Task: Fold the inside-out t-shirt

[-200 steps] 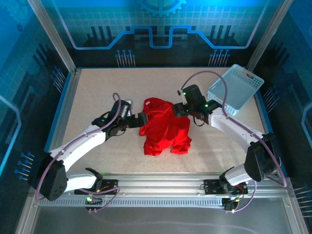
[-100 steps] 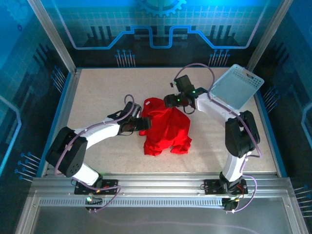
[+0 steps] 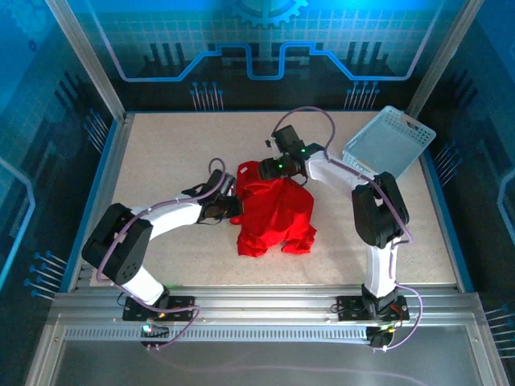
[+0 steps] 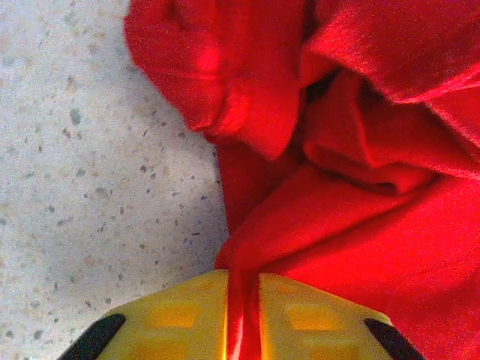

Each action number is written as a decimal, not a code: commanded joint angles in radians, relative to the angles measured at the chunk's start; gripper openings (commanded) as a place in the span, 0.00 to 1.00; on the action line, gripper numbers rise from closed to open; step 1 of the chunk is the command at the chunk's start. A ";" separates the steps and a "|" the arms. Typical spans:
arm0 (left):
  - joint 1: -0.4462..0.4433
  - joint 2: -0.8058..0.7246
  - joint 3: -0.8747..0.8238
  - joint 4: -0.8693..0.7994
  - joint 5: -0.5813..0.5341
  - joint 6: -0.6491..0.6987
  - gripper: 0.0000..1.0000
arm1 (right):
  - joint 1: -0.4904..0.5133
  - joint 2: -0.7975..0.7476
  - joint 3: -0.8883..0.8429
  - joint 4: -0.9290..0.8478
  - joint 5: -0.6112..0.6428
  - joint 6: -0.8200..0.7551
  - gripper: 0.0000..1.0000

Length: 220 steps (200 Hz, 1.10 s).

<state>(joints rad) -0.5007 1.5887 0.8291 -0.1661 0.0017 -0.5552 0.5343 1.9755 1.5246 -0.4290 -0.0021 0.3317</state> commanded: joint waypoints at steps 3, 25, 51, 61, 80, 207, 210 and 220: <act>-0.004 -0.055 -0.051 -0.013 0.004 0.000 0.05 | -0.001 0.025 0.046 -0.024 -0.008 0.017 0.48; -0.004 -0.132 -0.098 -0.022 -0.037 -0.011 0.00 | -0.020 0.004 0.035 -0.019 0.024 0.033 0.26; 0.014 -0.243 -0.121 -0.056 -0.108 -0.009 0.00 | -0.057 -0.095 -0.017 -0.005 0.078 0.046 0.08; 0.035 -0.285 -0.105 -0.079 -0.116 -0.001 0.00 | -0.080 -0.144 -0.037 -0.005 0.091 0.058 0.04; 0.092 -0.354 -0.015 -0.147 -0.132 0.028 0.00 | -0.124 -0.254 -0.054 -0.025 0.102 0.063 0.00; 0.174 -0.648 -0.151 -0.322 -0.332 -0.085 0.00 | 0.430 -0.803 -0.705 -0.066 0.394 0.448 0.02; 0.175 -0.647 -0.163 -0.326 -0.331 -0.094 0.00 | 0.450 -0.788 -0.703 -0.069 0.408 0.454 0.03; 0.177 -0.650 -0.199 -0.342 -0.332 -0.120 0.00 | 0.497 -0.729 -0.674 -0.099 0.439 0.456 0.07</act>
<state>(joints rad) -0.3569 0.9463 0.7013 -0.4030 -0.2131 -0.5770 0.9180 1.1706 0.8474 -0.4507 0.2882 0.6693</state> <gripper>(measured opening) 0.060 0.076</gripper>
